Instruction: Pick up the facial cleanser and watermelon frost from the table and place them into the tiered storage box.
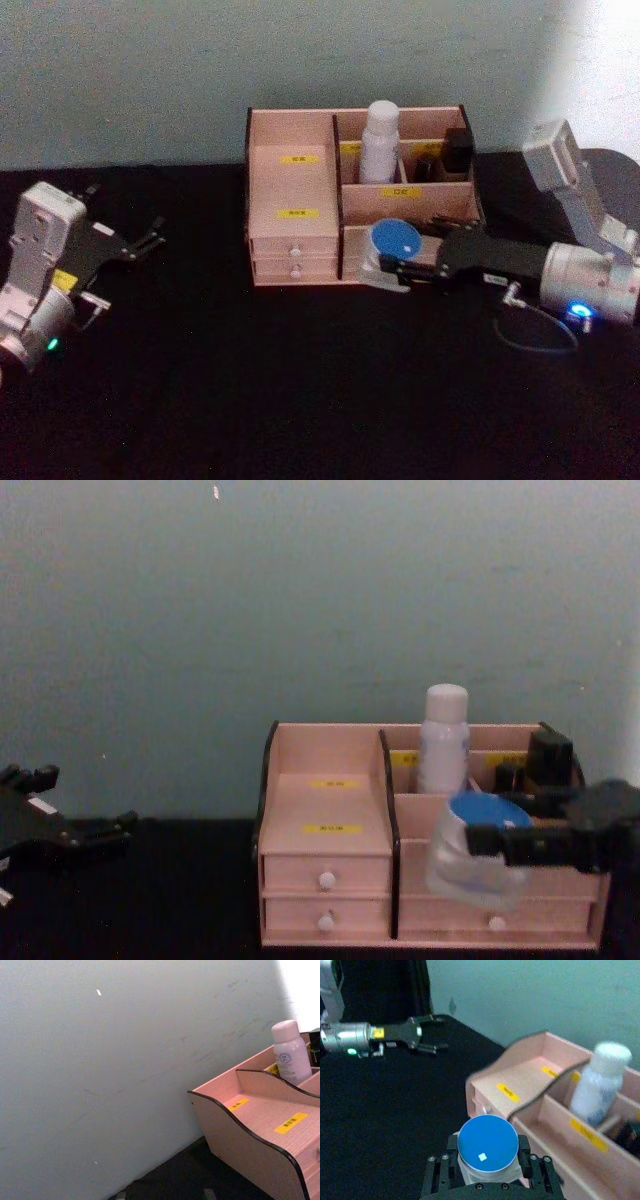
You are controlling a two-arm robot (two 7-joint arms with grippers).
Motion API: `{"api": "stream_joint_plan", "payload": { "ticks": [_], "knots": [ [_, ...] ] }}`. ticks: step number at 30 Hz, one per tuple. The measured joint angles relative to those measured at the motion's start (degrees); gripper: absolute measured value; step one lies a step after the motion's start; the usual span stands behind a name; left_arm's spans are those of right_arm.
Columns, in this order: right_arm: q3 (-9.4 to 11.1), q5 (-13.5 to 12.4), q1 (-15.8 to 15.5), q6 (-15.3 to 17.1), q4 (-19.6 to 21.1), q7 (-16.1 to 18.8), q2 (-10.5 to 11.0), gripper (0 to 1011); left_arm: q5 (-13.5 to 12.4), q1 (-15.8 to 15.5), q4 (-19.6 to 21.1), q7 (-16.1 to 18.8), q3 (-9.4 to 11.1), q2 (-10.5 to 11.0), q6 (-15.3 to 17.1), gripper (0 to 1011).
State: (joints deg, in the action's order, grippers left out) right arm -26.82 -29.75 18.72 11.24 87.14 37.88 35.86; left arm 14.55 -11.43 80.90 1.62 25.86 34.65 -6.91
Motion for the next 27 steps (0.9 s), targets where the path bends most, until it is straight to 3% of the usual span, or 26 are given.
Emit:
{"api": "stream_joint_plan", "payload": {
  "ticks": [10,17,27],
  "knots": [
    [-3.5,0.9,6.9,-0.9,-4.6,0.6,-3.8,706,0.0,0.0,0.0,0.0,0.0,0.0,0.0,1001],
    [-6.4,2.3,12.6,-1.8,-10.3,0.7,-7.7,706,0.0,0.0,0.0,0.0,0.0,0.0,0.0,1001],
    [-9.1,3.8,18.1,-2.8,-18.3,0.9,-12.9,706,0.0,0.0,0.0,0.0,0.0,0.0,0.0,1001]
  ]
}}
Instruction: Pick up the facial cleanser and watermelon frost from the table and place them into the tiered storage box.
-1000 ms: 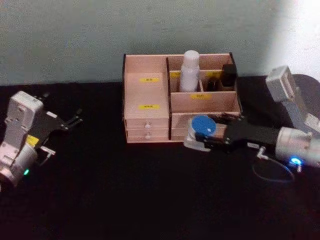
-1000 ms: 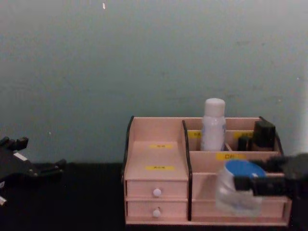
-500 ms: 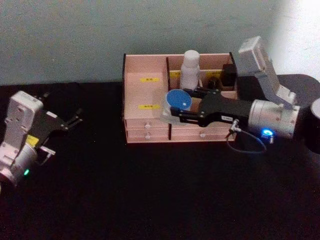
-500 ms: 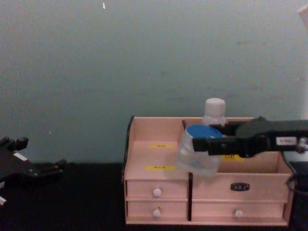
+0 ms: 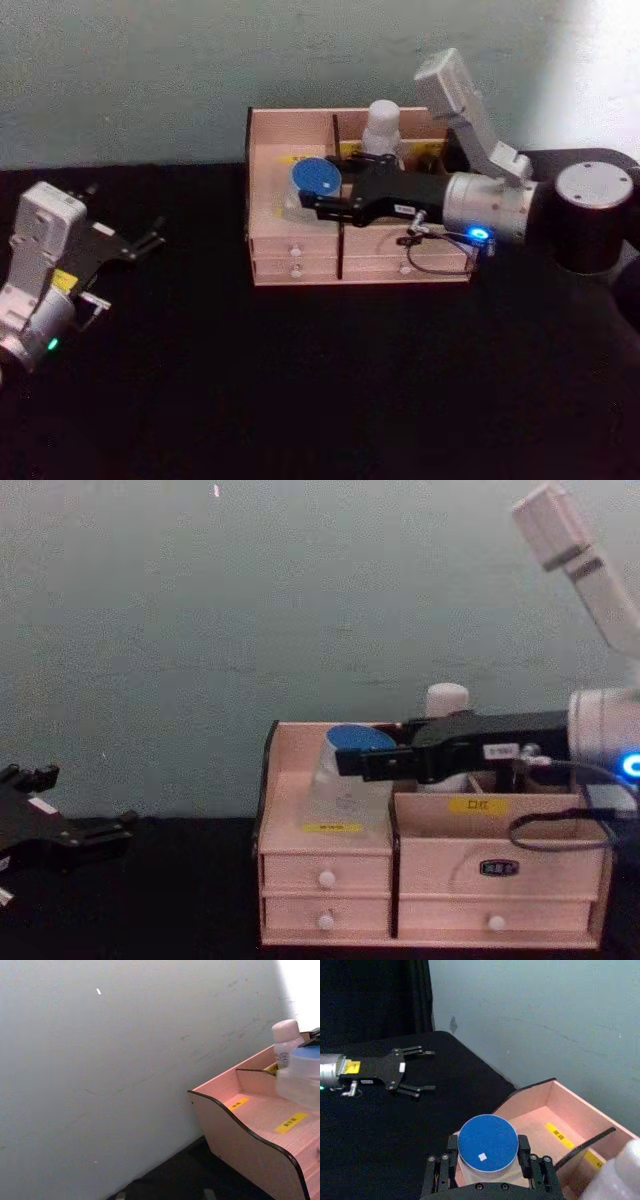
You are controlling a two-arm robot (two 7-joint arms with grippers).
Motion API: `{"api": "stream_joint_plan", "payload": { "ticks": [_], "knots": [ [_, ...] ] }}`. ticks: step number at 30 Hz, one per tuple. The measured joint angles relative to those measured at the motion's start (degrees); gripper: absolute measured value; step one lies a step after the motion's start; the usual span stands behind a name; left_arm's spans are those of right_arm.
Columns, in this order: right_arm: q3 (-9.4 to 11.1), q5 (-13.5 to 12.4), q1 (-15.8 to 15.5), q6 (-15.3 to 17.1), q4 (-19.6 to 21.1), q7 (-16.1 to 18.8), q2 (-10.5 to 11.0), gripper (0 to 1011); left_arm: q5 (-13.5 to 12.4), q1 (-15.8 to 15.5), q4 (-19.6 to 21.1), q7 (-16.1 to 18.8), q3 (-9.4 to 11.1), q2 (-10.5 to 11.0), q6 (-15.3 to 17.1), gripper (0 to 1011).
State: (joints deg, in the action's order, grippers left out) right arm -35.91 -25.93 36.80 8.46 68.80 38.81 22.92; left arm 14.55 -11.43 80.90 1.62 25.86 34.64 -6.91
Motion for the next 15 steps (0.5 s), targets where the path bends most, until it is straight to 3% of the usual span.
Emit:
{"api": "stream_joint_plan", "payload": {
  "ticks": [15],
  "knots": [
    [-1.2,2.3,4.9,-1.1,-9.8,-0.3,-5.3,706,0.0,0.0,0.0,0.0,0.0,0.0,0.0,1001]
  ]
}}
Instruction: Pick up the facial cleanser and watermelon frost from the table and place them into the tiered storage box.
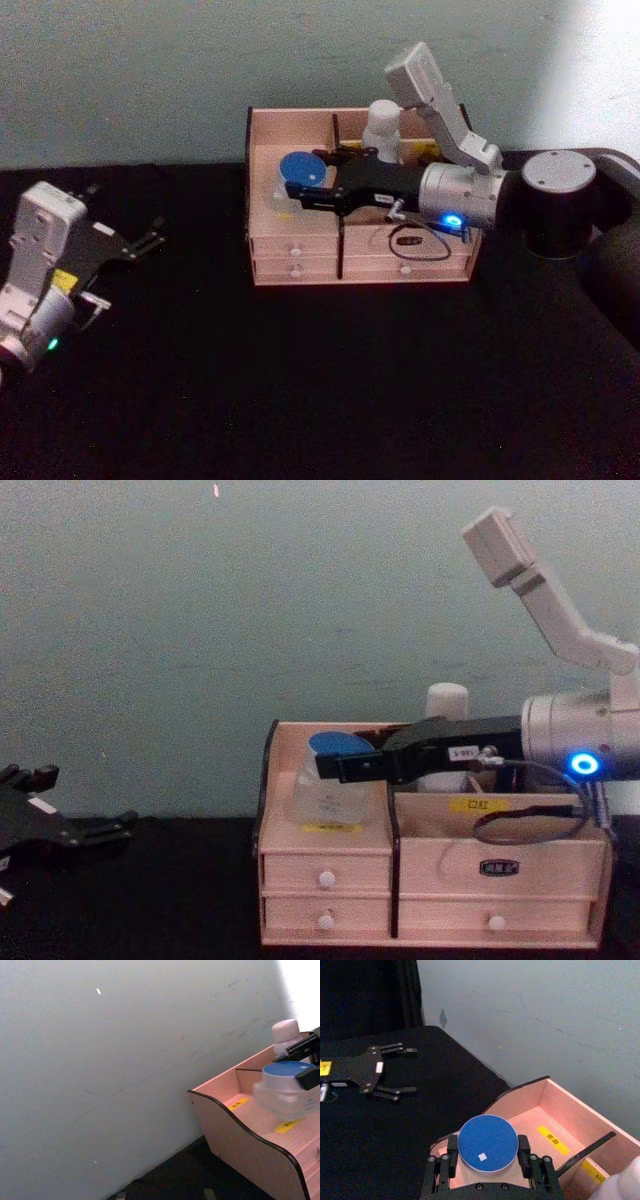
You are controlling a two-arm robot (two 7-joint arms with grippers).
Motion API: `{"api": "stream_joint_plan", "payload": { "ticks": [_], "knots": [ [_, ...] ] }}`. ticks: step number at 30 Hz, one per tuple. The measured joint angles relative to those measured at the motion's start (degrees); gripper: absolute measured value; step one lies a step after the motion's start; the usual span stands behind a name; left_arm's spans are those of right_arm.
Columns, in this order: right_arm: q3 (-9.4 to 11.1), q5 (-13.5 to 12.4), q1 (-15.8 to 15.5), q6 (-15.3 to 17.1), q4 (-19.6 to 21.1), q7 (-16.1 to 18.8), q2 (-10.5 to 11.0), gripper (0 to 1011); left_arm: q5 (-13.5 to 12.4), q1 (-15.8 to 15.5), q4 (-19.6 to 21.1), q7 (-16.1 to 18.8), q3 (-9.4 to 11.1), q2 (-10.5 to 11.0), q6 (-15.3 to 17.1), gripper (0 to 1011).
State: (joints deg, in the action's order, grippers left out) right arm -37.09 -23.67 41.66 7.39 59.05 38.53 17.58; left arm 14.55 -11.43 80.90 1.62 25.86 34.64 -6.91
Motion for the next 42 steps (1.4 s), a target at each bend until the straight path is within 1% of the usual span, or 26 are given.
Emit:
{"api": "stream_joint_plan", "payload": {
  "ticks": [9,13,18,33,34,38,39,40,42],
  "knots": [
    [0.1,0.9,2.2,0.0,-5.5,0.2,-2.6,706,0.0,0.0,0.0,0.0,0.0,0.0,0.0,1001],
    [0.4,1.3,2.6,0.0,-6.6,0.1,-3.2,706,0.0,0.0,0.0,0.0,0.0,0.0,0.0,1001],
    [0.8,1.4,2.9,0.1,-7.5,0.1,-3.7,706,0.0,0.0,0.0,0.0,0.0,0.0,0.0,1001],
    [0.8,1.4,2.8,0.2,-7.2,0.0,-3.6,707,0.0,0.0,0.0,0.0,0.0,0.0,0.0,1001],
    [0.8,1.4,2.8,0.2,-7.2,0.0,-3.5,712,0.0,0.0,0.0,0.0,0.0,0.0,0.0,1001],
    [0.7,1.3,2.8,0.2,-7.1,0.0,-3.5,825,0.0,0.0,0.0,0.0,0.0,0.0,0.0,1001],
    [0.7,1.3,2.8,0.2,-7.1,0.0,-3.5,825,0.0,0.0,0.0,0.0,0.0,0.0,0.0,1001],
    [0.7,1.3,2.8,0.2,-7.1,0.0,-3.5,875,0.0,0.0,0.0,0.0,0.0,0.0,0.0,1001],
    [0.7,1.3,2.8,0.2,-7.1,0.0,-3.5,915,0.0,0.0,0.0,0.0,0.0,0.0,0.0,1001]
  ]
}}
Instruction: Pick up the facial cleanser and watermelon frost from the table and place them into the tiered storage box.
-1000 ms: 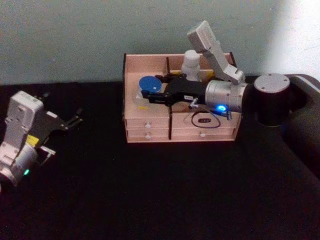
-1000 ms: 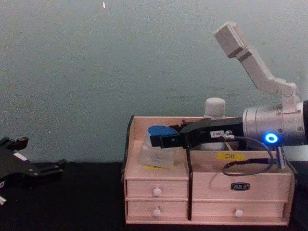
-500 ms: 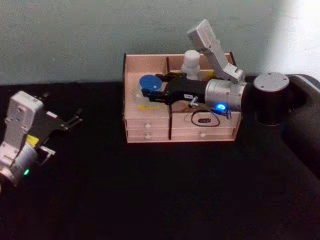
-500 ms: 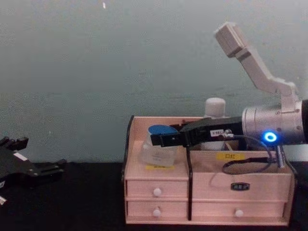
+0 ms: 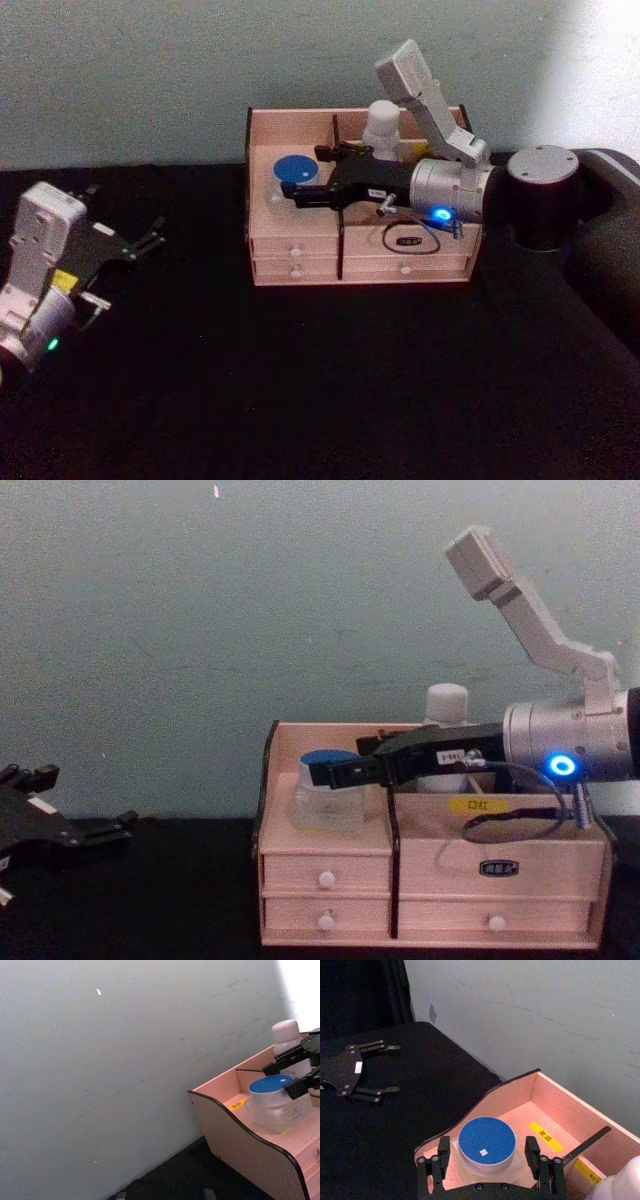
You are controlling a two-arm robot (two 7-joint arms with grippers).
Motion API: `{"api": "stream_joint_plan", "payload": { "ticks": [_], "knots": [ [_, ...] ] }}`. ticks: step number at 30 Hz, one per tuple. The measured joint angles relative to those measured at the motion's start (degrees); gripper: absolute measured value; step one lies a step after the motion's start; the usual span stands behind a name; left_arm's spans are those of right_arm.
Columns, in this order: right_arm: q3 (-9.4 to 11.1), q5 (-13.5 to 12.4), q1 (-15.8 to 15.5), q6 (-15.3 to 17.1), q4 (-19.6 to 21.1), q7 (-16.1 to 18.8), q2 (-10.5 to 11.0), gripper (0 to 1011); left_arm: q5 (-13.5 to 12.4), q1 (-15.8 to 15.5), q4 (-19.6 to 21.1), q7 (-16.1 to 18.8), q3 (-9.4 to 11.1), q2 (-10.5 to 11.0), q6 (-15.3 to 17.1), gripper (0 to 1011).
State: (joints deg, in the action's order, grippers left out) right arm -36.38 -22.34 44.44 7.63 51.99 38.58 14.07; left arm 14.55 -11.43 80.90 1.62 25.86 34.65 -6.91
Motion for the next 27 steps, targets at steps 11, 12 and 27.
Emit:
{"api": "stream_joint_plan", "payload": {
  "ticks": [11,12,27],
  "knots": [
    [0.0,0.0,0.0,0.0,0.1,0.0,0.1,1000,0.0,0.0,0.0,0.0,0.0,0.0,0.0,1001],
    [0.0,0.0,-0.1,0.0,0.2,0.0,0.1,1000,0.0,0.0,0.0,0.0,0.0,0.0,0.0,1001],
    [4.0,-1.9,-8.8,0.8,18.7,-1.8,8.1,1000,0.0,0.0,0.0,0.0,0.0,0.0,0.0,1001]
  ]
}}
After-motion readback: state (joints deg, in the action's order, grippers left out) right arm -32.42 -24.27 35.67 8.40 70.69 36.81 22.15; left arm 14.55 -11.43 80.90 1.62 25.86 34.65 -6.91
